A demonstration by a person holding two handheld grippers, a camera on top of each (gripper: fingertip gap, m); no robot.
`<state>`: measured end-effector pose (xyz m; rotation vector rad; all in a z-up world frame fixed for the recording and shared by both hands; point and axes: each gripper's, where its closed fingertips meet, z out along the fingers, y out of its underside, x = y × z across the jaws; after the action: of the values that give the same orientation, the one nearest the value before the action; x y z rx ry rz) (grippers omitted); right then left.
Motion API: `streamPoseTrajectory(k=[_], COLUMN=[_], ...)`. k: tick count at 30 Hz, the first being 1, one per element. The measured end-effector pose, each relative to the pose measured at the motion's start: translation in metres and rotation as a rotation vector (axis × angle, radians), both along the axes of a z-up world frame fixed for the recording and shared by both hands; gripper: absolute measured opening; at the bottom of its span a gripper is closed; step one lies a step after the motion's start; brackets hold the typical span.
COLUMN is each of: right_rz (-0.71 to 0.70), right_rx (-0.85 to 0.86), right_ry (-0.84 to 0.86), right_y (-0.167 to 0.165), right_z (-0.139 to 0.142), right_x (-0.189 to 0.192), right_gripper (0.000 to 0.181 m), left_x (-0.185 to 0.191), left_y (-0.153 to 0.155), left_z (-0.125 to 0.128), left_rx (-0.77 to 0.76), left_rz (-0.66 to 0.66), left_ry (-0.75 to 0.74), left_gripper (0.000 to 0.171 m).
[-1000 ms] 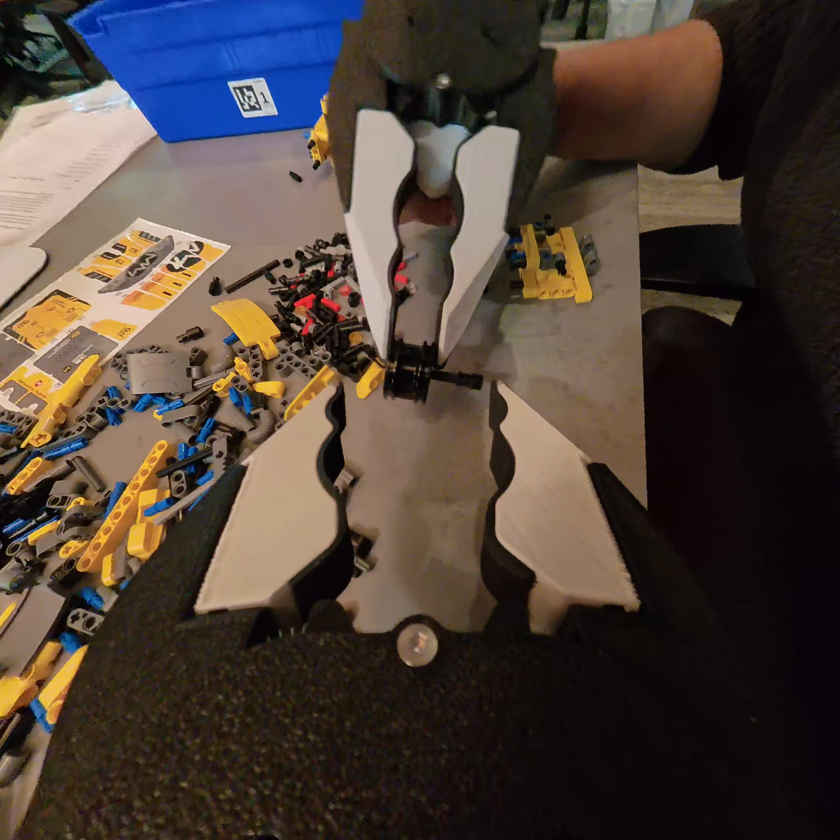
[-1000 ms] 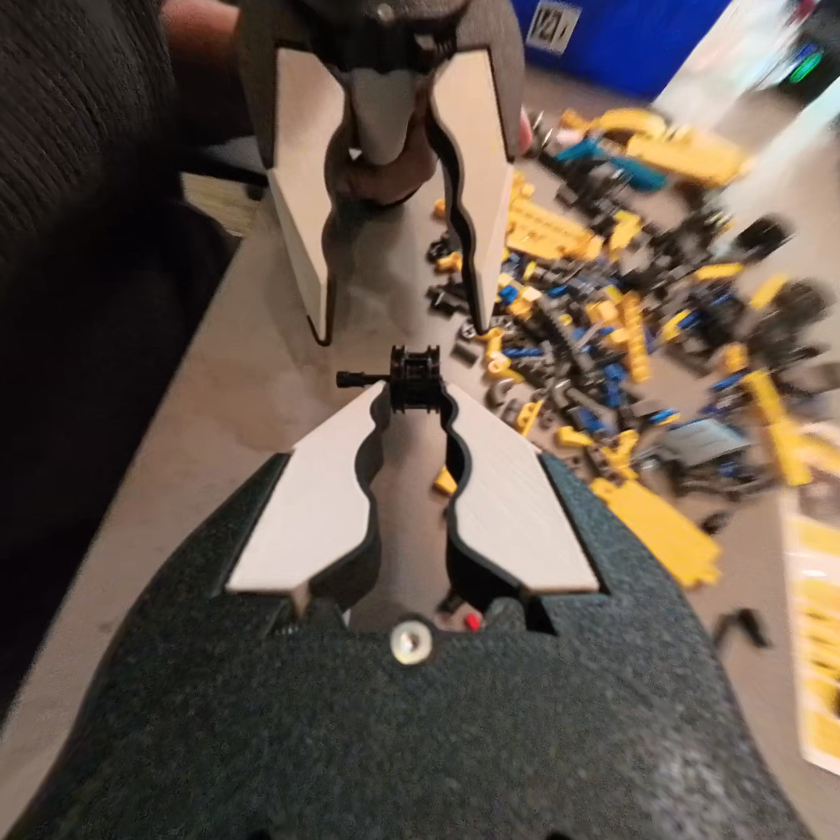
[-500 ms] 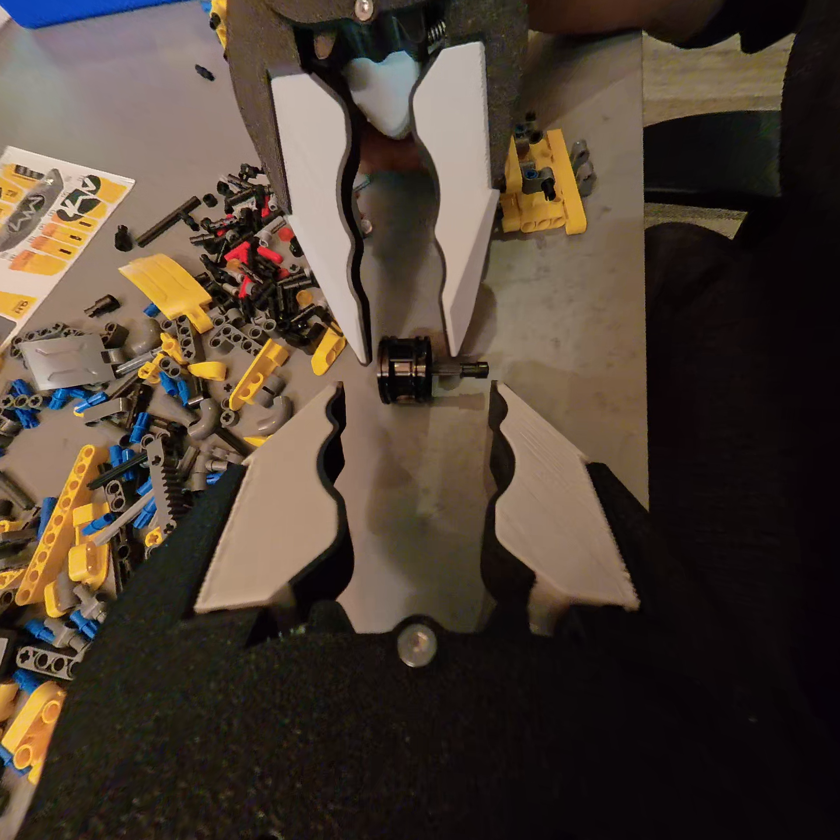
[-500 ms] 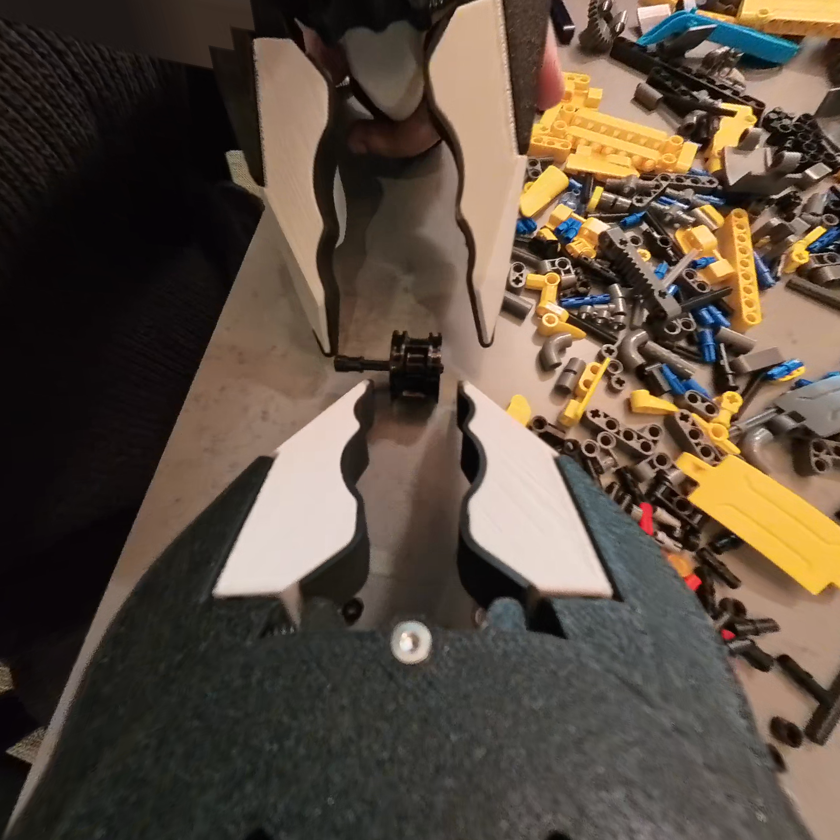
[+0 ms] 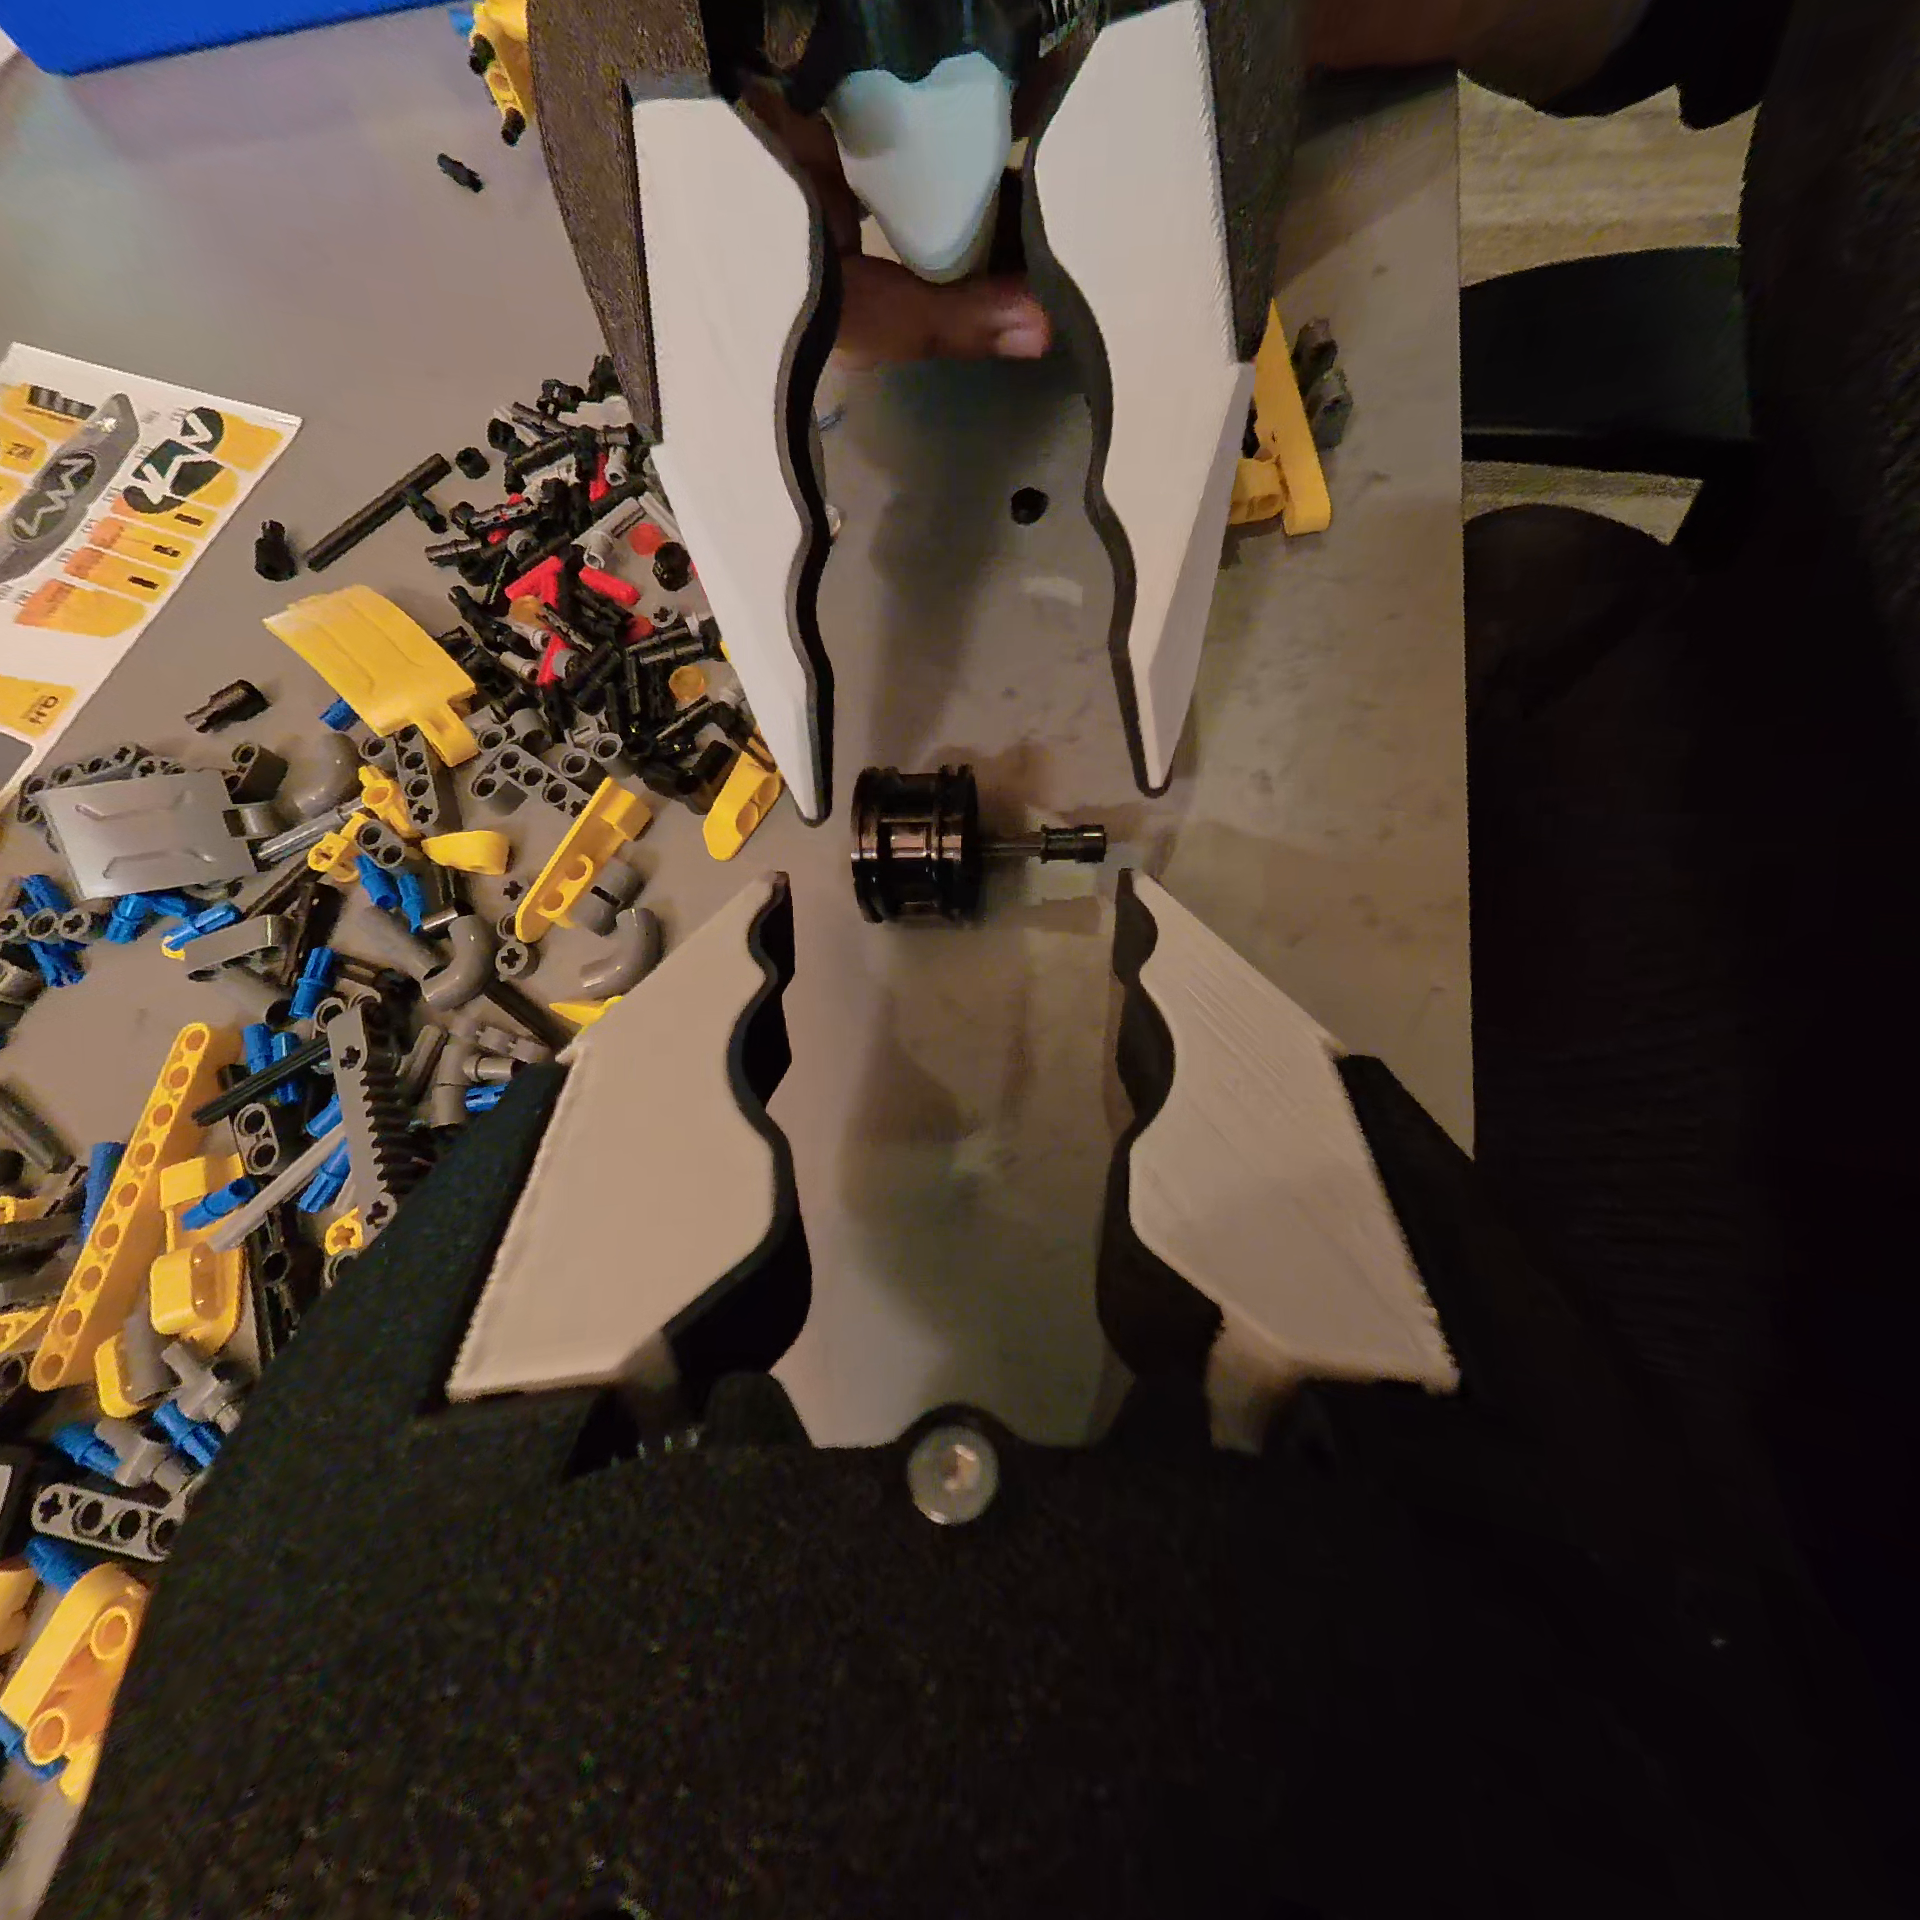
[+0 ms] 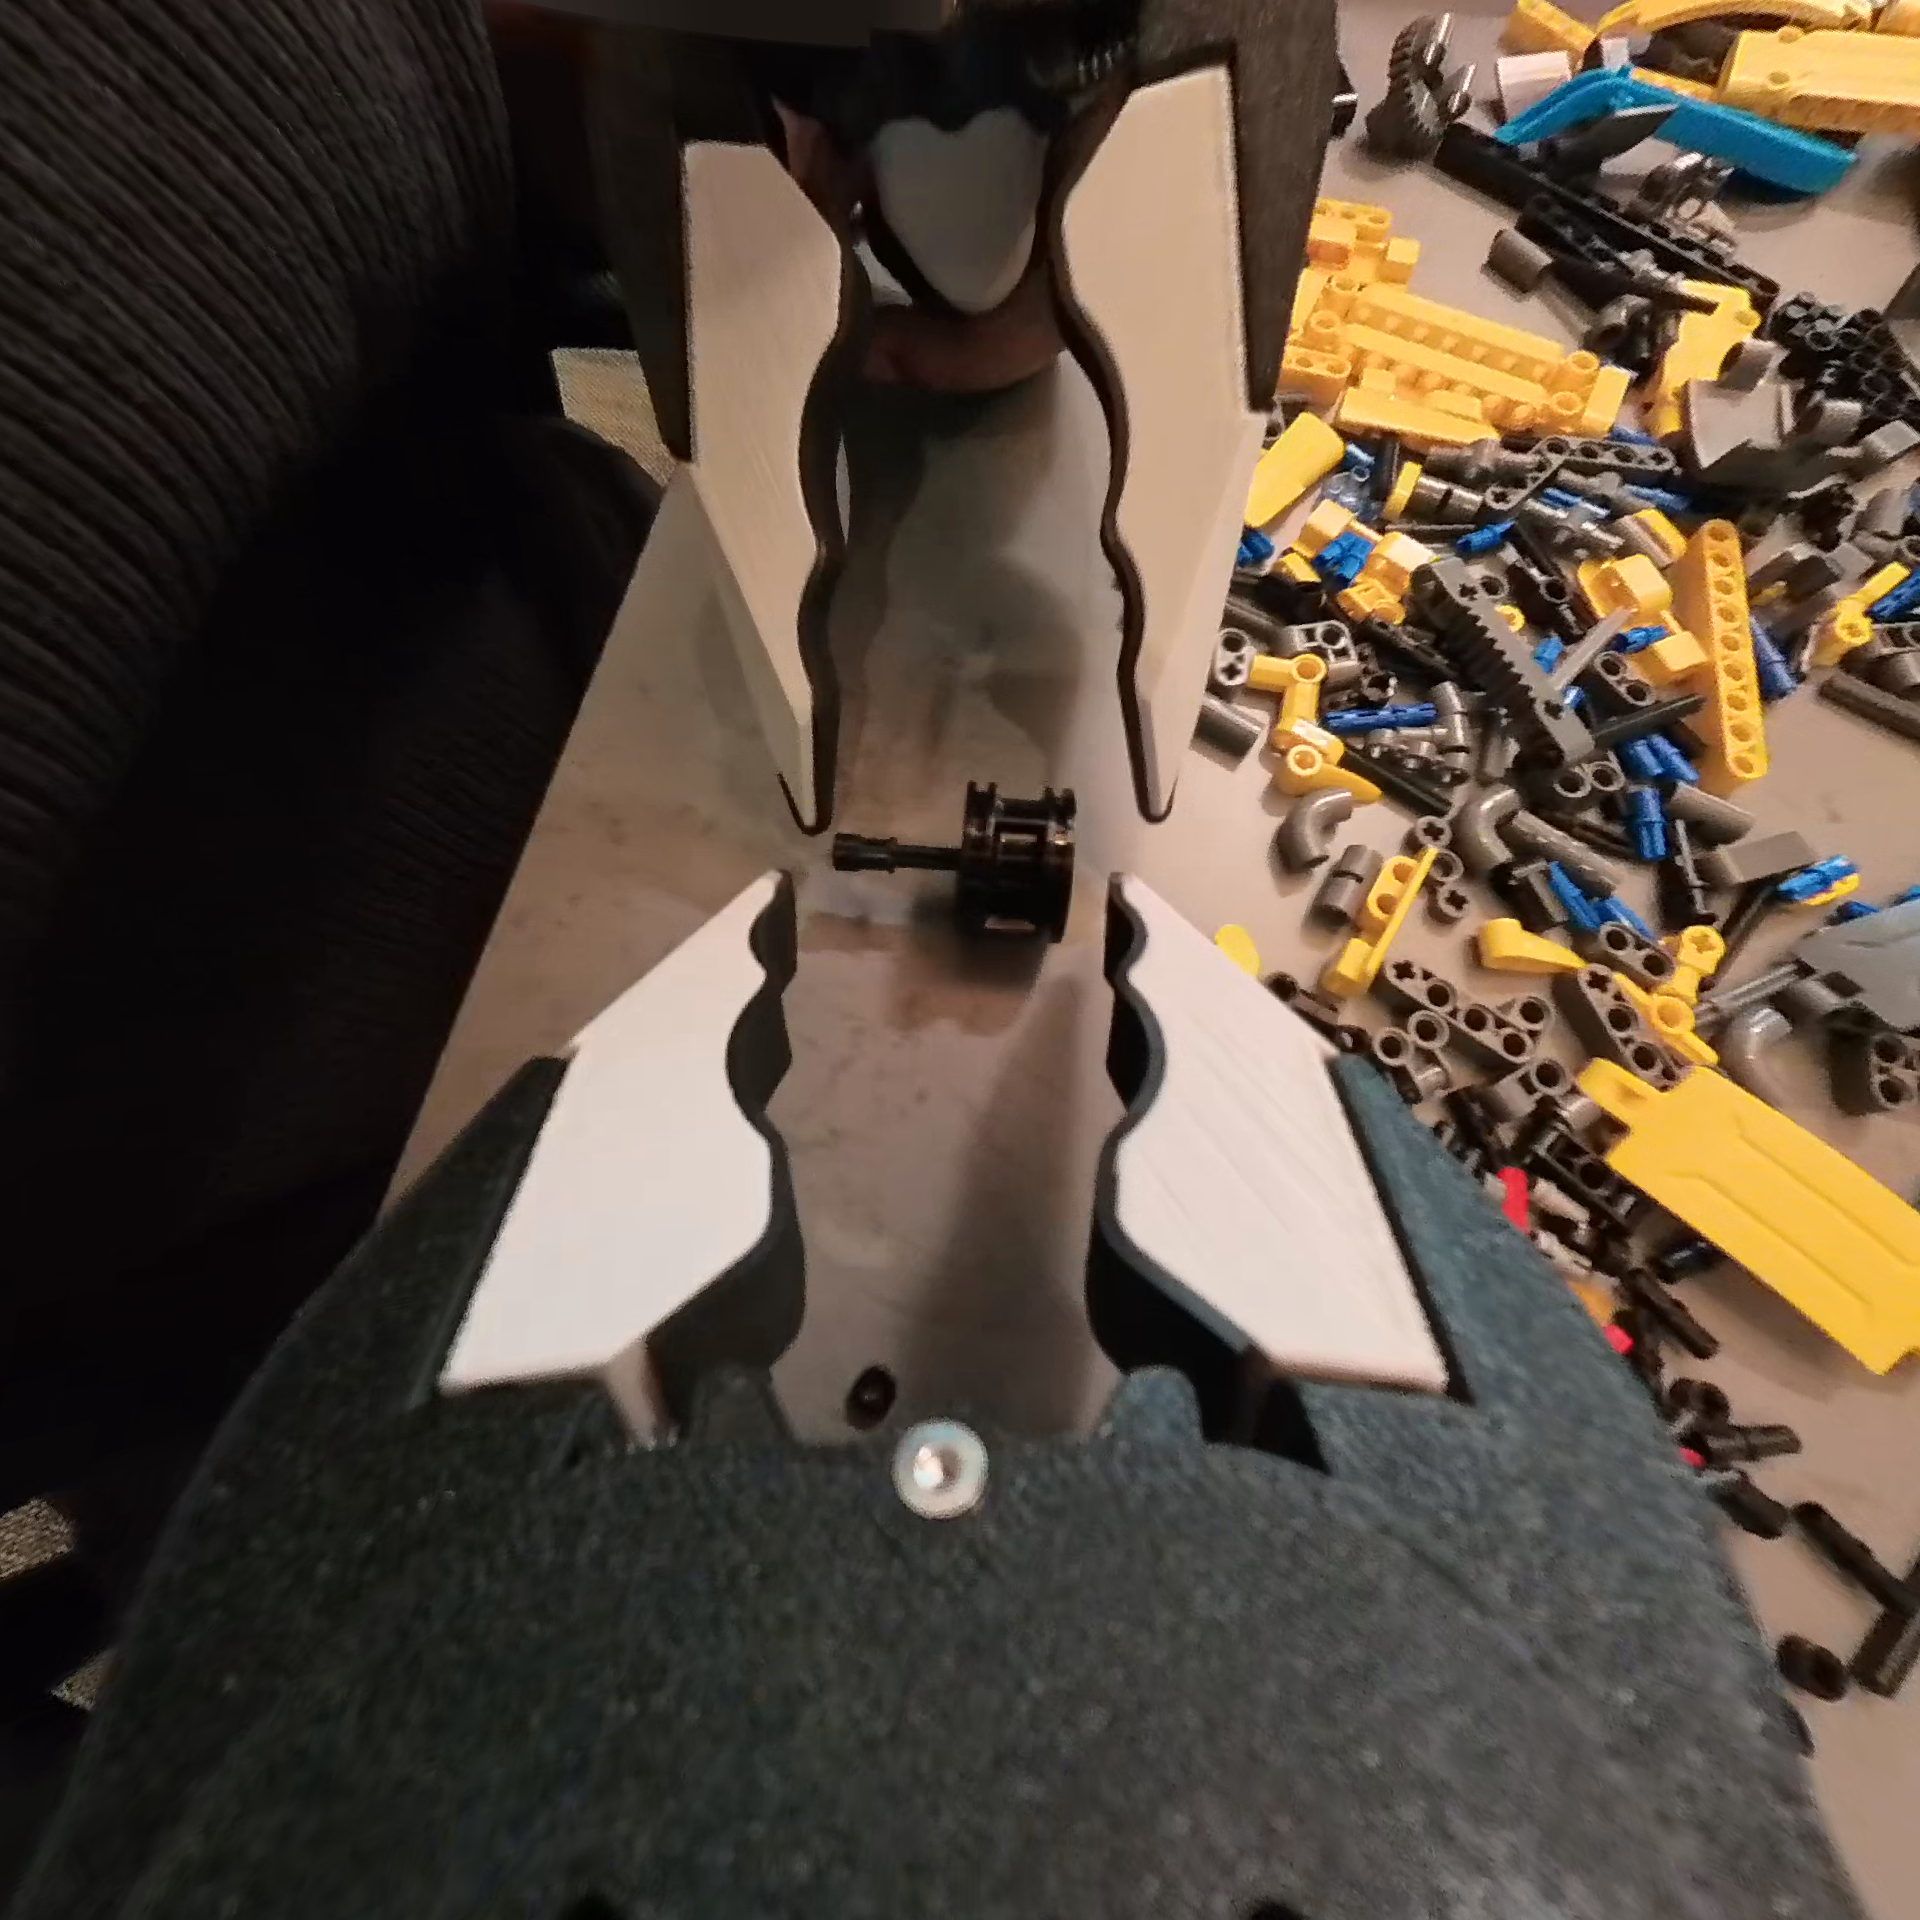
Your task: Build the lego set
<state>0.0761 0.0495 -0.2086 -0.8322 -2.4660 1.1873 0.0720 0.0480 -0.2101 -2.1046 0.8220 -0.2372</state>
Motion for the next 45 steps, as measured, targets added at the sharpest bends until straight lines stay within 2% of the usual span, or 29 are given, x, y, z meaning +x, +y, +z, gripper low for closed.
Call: streamPoseTrajectory(k=[8,12,16,25,40,45], right_rz=[-0.03,-0.071,-0.089,-0.072,-0.077,-0.066], right_rx=[0.053,0.123,0.105,0.037,0.03,0.047], right_ry=[0.001,0.01,-0.003,-0.007,-0.011,-0.002], right_y=[-0.006,-0.002,0.003,0.001,-0.003,-0.002], right_z=[-0.003,-0.012,-0.01,-0.001,-0.004,-0.004], right_x=[-0.001,-0.005,-0.006,-0.003,-0.005,-0.004], right_gripper=[0.059,0.048,0.044,0.046,0.051,0.048], left_x=[0.001,0.001,0.002,0.003,0.003,0.004], left_y=[0.003,0.003,0.002,0.001,0.002,0.001], left_z=[-0.001,-0.004,-0.005,-0.004,-0.005,-0.006], left_rx=[-0.025,-0.035,-0.04,-0.039,-0.058,-0.061], left_rz=[0.033,0.036,0.025,0.016,0.018,0.007], left_ry=[-0.026,-0.009,-0.003,-0.012,-0.029,-0.021], left_gripper=[0.061,0.059,0.049,0.048,0.048,0.048])
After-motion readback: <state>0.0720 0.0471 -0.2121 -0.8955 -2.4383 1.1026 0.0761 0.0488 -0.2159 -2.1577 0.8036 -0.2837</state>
